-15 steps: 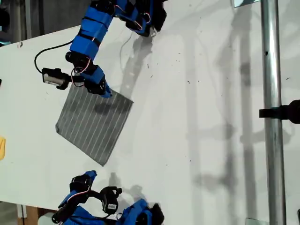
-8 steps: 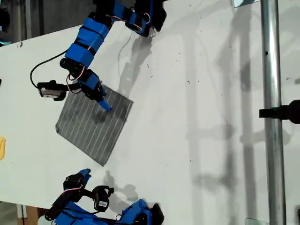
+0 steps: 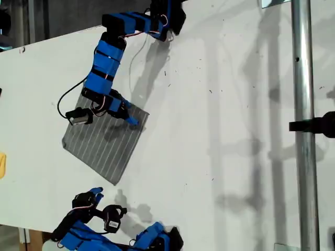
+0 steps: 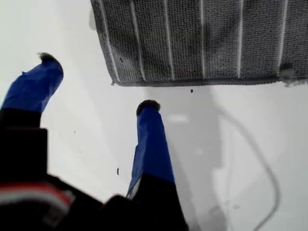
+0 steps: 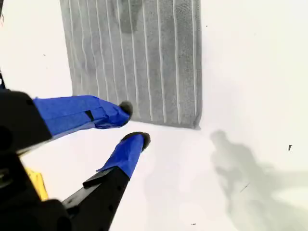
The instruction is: Grasp corners of a towel and fold twice.
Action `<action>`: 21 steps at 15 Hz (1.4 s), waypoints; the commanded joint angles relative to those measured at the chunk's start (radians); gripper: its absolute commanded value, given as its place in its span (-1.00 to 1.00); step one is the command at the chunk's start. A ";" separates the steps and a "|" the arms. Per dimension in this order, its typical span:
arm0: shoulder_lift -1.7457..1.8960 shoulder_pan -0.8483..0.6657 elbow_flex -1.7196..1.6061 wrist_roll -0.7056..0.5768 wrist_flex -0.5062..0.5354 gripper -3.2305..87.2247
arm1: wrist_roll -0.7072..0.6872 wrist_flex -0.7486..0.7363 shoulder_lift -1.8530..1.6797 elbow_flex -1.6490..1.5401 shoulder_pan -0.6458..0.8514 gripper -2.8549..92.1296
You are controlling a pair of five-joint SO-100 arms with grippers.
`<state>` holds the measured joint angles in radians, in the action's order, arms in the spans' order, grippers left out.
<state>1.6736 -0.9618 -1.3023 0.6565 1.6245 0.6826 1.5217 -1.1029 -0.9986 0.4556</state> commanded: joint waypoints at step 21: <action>-0.146 0.031 0.114 -0.120 -0.041 -0.20 | -0.011 -0.166 0.267 0.094 -0.017 -0.95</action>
<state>1.5355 -0.9756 -1.2487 0.5722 1.6076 0.6703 1.3775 -0.8161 -0.9097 0.4541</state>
